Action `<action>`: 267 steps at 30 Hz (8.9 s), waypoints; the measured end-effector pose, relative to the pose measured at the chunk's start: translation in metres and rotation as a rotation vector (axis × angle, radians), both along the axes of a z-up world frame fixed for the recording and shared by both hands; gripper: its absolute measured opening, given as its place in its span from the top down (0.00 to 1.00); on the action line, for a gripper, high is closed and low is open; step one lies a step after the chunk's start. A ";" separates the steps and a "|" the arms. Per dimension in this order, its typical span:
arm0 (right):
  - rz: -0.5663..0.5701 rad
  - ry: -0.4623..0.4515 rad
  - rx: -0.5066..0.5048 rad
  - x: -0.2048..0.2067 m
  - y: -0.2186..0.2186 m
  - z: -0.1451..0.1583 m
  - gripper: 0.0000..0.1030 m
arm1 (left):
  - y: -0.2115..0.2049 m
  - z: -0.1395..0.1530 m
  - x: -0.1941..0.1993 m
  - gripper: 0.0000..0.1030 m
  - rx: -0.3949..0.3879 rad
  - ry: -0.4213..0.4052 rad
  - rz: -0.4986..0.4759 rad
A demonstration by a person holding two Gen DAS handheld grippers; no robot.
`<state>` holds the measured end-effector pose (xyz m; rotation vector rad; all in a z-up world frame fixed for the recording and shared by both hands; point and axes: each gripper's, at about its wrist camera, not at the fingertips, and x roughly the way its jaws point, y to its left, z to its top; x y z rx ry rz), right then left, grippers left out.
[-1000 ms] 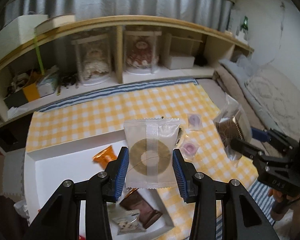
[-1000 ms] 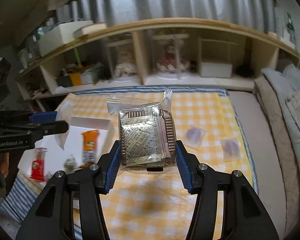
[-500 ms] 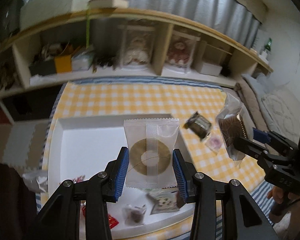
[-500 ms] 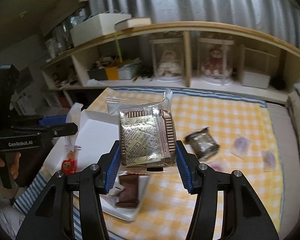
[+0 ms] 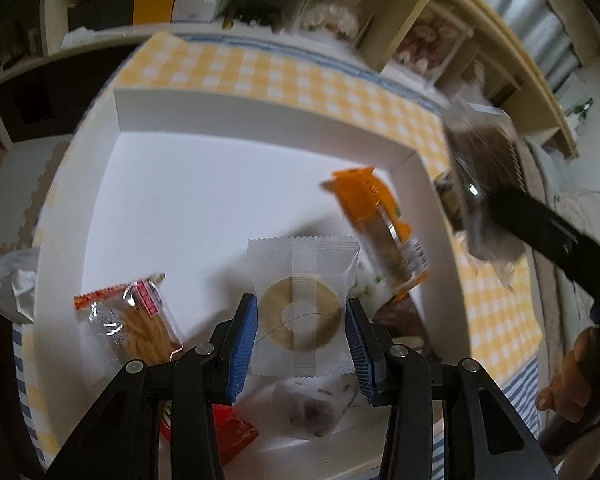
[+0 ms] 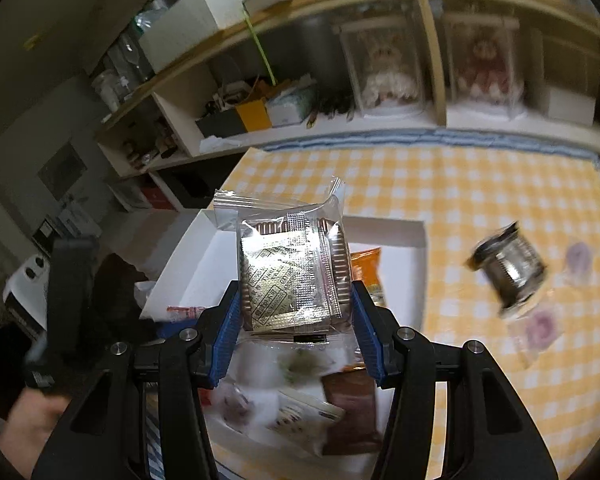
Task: Organize snacks
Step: 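Carry both packets over the white tray and open both grippers to drop them, then move both open grippers from the tray to the remaining silver foil packet, then grasp the silver foil packet with the left gripper while the right gripper grasps a pink ring packet, then carry both packets over the white tray and open both grippers to drop them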
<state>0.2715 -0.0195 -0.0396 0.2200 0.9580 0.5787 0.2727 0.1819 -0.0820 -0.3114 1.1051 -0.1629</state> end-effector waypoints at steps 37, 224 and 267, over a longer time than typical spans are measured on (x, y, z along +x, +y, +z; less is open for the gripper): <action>0.035 0.172 -0.079 0.016 0.058 -0.060 0.12 | 0.019 -0.015 -0.003 0.46 0.117 0.102 0.027; -0.141 -0.271 -0.125 -0.066 -0.122 0.064 0.45 | -0.056 0.118 -0.019 0.49 0.153 -0.362 0.043; 0.095 0.091 -0.059 0.012 0.095 -0.073 0.45 | 0.075 0.000 0.090 0.48 0.126 -0.145 0.160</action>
